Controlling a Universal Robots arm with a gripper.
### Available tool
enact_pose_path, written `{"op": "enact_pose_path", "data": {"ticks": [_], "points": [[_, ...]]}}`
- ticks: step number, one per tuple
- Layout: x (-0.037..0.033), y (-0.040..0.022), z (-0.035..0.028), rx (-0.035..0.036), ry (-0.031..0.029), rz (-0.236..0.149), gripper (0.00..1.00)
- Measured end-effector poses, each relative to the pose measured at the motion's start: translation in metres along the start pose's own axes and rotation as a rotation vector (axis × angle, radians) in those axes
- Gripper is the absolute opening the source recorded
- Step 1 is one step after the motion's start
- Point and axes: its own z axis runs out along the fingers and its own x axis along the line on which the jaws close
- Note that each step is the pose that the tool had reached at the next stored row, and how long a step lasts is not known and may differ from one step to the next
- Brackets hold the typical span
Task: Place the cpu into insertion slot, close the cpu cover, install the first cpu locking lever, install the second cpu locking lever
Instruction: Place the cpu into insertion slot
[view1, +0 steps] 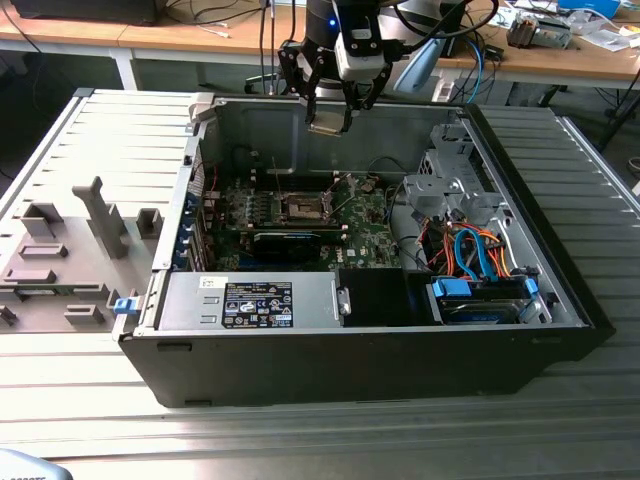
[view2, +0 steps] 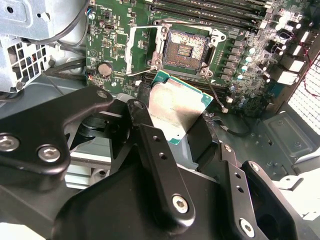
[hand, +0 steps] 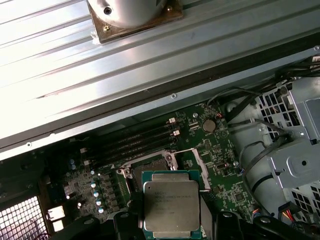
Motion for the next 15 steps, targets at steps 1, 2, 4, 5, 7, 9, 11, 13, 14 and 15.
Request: {"op": "enact_pose_path", "data": {"ticks": [1, 2, 4, 5, 7, 9, 11, 13, 14, 15], "points": [[0.0, 0.0, 0.0, 0.0, -0.0001, 0.001, 0.54], [0.0, 0.0, 0.0, 0.0, -0.0001, 0.001, 0.54], [0.0, 0.0, 0.0, 0.0, -0.0001, 0.002, 0.54], [0.0, 0.0, 0.0, 0.0, -0.0001, 0.002, 0.54], [0.0, 0.0, 0.0, 0.0, -0.0002, 0.003, 0.54], [0.0, 0.0, 0.0, 0.0, -0.0003, 0.004, 0.54], [0.0, 0.0, 0.0, -0.0001, -0.0003, 0.004, 0.54], [0.0, 0.0, 0.0, -0.0001, -0.0004, 0.005, 0.54], [0.0, 0.0, 0.0, -0.0001, -0.0005, 0.006, 0.54], [0.0, 0.0, 0.0, -0.0001, -0.0005, 0.006, 0.54]]}}
